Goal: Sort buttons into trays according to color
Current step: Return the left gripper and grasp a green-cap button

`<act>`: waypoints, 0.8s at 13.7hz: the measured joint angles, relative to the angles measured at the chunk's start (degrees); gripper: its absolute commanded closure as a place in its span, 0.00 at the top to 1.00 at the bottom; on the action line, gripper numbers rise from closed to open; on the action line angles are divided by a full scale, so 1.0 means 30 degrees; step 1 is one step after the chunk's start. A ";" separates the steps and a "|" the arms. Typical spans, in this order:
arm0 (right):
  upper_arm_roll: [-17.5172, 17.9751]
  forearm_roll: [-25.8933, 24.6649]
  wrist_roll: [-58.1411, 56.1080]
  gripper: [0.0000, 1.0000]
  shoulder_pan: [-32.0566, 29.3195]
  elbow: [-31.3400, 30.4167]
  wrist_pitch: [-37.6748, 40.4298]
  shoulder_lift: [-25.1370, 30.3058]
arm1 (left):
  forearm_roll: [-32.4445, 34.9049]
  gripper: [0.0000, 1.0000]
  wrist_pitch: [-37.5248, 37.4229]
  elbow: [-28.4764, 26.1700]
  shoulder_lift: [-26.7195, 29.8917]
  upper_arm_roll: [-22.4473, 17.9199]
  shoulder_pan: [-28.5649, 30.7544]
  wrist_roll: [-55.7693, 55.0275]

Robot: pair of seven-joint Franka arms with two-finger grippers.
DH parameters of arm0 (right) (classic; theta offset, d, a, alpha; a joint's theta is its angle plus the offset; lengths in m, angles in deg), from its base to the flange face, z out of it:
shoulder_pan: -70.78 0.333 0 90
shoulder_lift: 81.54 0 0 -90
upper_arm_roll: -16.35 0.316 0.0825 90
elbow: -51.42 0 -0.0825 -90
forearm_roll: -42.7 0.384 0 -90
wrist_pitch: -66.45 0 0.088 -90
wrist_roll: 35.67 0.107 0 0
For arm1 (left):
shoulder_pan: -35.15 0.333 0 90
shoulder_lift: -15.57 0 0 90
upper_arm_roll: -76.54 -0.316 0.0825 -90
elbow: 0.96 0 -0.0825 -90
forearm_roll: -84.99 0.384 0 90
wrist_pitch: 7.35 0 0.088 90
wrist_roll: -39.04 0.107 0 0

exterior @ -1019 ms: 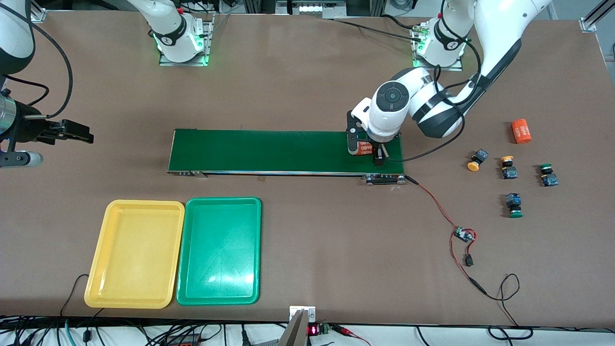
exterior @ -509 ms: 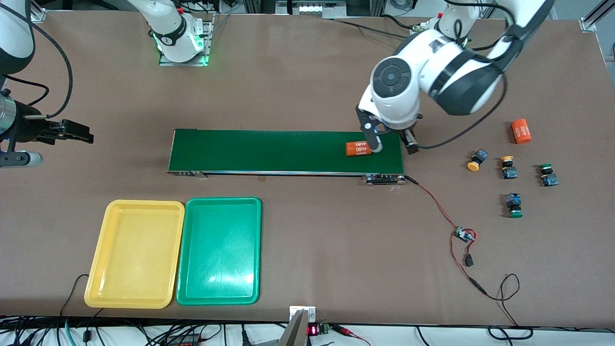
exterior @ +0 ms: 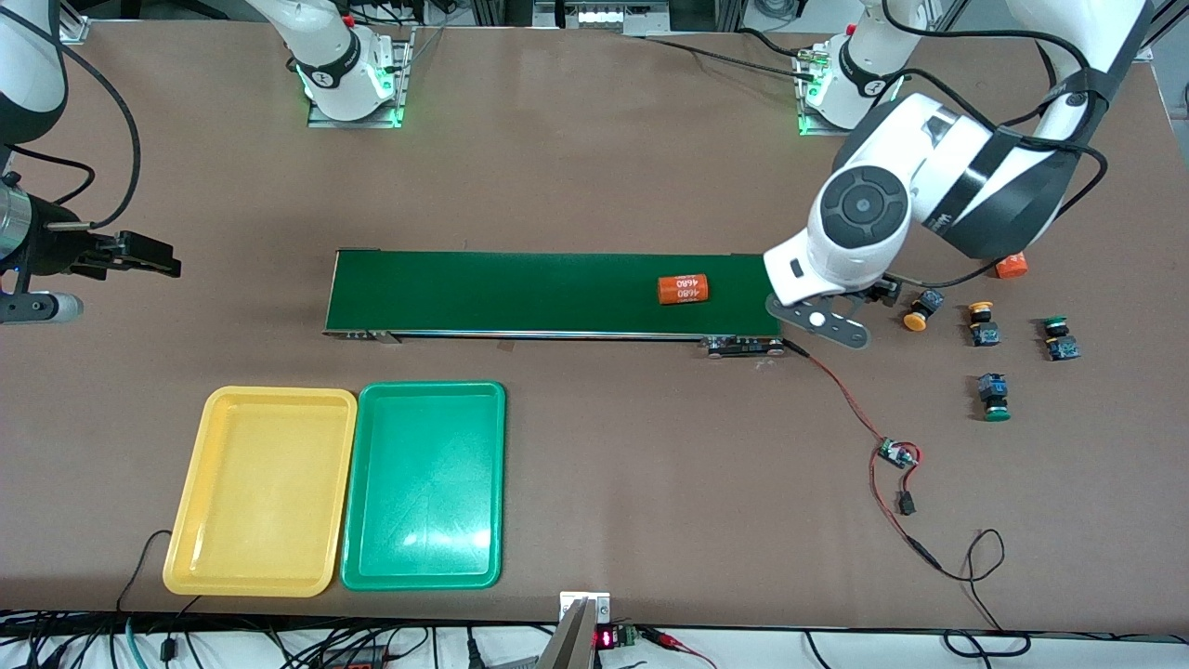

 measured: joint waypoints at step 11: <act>-0.0007 0.0000 -0.0001 1.00 -0.0002 0.0001 0.0000 0.0000 | 0.0016 0.98 0.4225 0.1721 -0.3987 -0.5472 0.3133 0.2784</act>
